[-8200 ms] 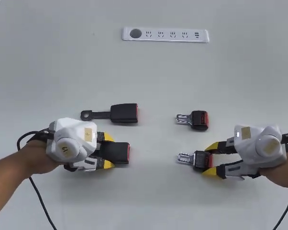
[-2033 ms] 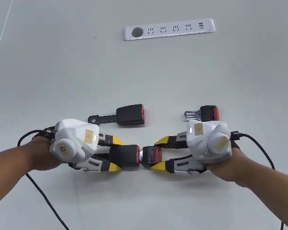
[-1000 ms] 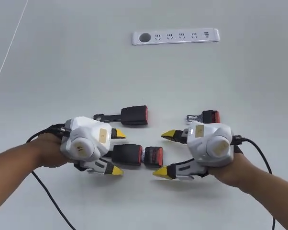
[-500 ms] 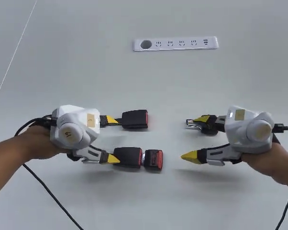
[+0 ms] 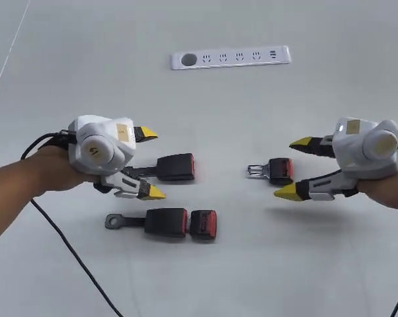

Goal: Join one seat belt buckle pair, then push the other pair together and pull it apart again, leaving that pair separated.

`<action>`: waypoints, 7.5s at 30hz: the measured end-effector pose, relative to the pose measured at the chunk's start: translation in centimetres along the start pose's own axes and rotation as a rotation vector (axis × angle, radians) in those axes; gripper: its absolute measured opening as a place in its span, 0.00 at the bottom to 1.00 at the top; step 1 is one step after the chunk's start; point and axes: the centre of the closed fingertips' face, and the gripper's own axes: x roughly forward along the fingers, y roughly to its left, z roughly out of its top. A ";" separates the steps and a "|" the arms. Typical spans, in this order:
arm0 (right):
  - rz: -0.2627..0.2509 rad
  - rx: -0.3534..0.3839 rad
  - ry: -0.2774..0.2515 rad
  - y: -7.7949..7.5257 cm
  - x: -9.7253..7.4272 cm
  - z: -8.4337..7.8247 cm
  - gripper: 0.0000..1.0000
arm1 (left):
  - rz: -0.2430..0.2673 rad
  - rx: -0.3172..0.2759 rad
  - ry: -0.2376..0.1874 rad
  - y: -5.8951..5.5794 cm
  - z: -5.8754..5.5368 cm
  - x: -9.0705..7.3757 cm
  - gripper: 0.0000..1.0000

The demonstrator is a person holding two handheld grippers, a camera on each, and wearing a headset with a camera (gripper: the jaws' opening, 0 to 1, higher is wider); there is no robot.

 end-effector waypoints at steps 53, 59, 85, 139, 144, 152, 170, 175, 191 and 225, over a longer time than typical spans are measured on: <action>0.167 -0.087 0.001 0.2 2.2 -1.7 0.34 | -0.253 0.082 -0.011 -1.1 -1.6 4.0 0.35; 0.173 -0.086 -0.021 0.5 2.8 -1.1 0.34 | -0.244 0.069 -0.011 -1.1 -1.6 4.1 0.35; 0.215 -0.066 -0.083 2.1 7.0 2.5 0.34 | -0.230 0.055 0.015 -1.3 -1.8 4.2 0.35; 0.202 -0.109 -0.042 3.3 11.1 6.1 0.33 | -0.239 0.084 0.062 -1.3 -1.9 4.2 0.34; 0.198 -0.102 -0.049 3.9 12.0 6.8 0.33 | -0.241 0.089 0.068 -1.3 -1.9 4.3 0.34; 0.182 -0.079 -0.024 3.6 12.3 7.1 0.33 | -0.240 0.081 0.066 -1.3 -1.9 4.3 0.34; 0.166 -0.085 -0.010 3.4 12.8 6.8 0.33 | -0.239 0.077 0.072 -1.3 -2.0 4.3 0.34; 0.169 -0.087 -0.013 3.5 12.8 6.7 0.33 | -0.239 0.077 0.070 -1.3 -2.0 4.3 0.34; 0.156 -0.097 0.003 3.7 12.6 6.6 0.34 | -0.239 0.081 0.080 -1.4 -1.9 4.3 0.35; 0.155 -0.127 0.038 3.8 10.6 5.5 0.34 | -0.240 0.088 0.079 -1.4 -1.8 4.2 0.35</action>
